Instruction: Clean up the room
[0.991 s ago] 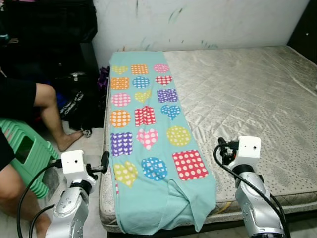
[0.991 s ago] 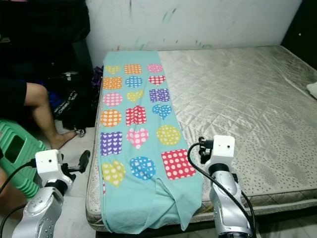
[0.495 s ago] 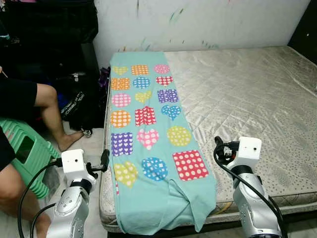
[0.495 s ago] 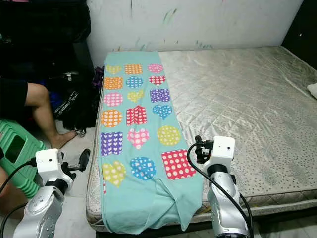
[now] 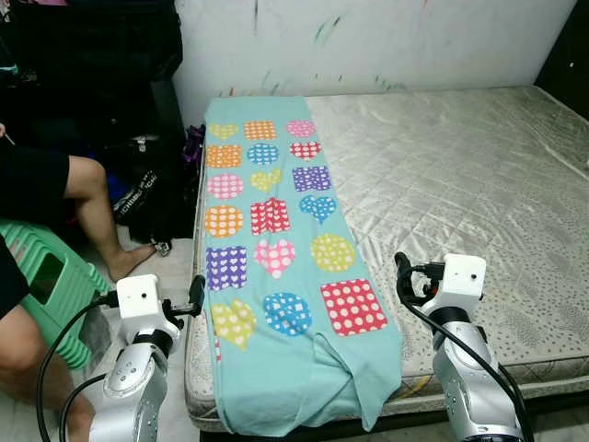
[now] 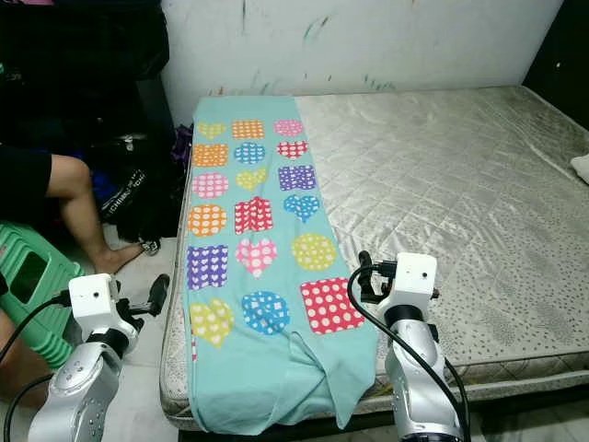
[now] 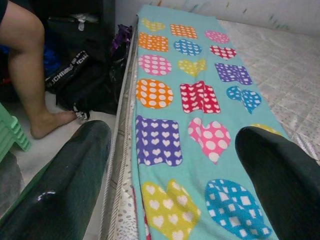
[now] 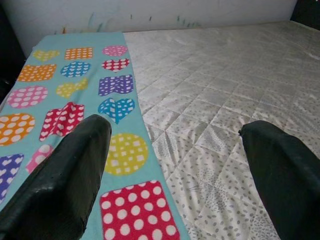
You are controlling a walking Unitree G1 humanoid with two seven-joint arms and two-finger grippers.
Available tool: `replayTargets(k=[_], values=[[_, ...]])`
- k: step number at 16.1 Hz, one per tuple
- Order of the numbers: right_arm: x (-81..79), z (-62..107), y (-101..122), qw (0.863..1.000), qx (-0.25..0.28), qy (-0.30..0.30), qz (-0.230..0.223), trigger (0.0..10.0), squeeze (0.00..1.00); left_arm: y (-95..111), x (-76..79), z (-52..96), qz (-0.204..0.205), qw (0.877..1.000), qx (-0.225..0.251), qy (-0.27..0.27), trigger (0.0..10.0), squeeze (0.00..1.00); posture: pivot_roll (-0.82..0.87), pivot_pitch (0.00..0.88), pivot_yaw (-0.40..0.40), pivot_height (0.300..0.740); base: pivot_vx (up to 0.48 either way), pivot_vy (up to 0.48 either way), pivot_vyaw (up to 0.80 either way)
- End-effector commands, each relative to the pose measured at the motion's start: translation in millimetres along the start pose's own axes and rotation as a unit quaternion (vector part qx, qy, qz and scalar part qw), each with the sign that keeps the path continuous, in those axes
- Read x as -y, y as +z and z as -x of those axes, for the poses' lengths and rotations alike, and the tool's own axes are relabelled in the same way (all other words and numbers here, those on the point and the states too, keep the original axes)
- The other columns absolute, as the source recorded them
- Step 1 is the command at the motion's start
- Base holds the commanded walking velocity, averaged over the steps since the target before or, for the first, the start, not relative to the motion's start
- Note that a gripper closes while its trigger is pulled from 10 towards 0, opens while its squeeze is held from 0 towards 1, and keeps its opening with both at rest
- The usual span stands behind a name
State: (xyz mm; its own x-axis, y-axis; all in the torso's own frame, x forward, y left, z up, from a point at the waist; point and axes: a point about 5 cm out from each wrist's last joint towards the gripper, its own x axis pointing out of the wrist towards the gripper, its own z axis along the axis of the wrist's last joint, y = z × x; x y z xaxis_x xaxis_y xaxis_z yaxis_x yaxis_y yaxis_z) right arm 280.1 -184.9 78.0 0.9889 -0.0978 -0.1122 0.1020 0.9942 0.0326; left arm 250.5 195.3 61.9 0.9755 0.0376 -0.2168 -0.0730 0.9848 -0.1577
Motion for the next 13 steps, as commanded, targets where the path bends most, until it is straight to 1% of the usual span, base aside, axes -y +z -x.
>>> replayTargets(k=[1, 13], values=[[-0.8, -1.4, 0.5, 1.000, -0.002, 0.004, 0.004, 10.0, 0.00, -0.4, -1.5, 0.0, -0.004, 1.000, -0.002, 0.003, 10.0, 0.00, -0.12, 0.000, 0.003, 0.719, 0.000, 0.000, 0.00], [-0.8, -1.4, 0.5, 1.000, -0.002, 0.004, 0.004, 10.0, 0.00, -0.4, -1.5, 0.0, -0.004, 1.000, -0.002, 0.003, 10.0, 0.00, -0.12, 0.000, 0.003, 0.719, 0.000, 0.000, 0.00]])
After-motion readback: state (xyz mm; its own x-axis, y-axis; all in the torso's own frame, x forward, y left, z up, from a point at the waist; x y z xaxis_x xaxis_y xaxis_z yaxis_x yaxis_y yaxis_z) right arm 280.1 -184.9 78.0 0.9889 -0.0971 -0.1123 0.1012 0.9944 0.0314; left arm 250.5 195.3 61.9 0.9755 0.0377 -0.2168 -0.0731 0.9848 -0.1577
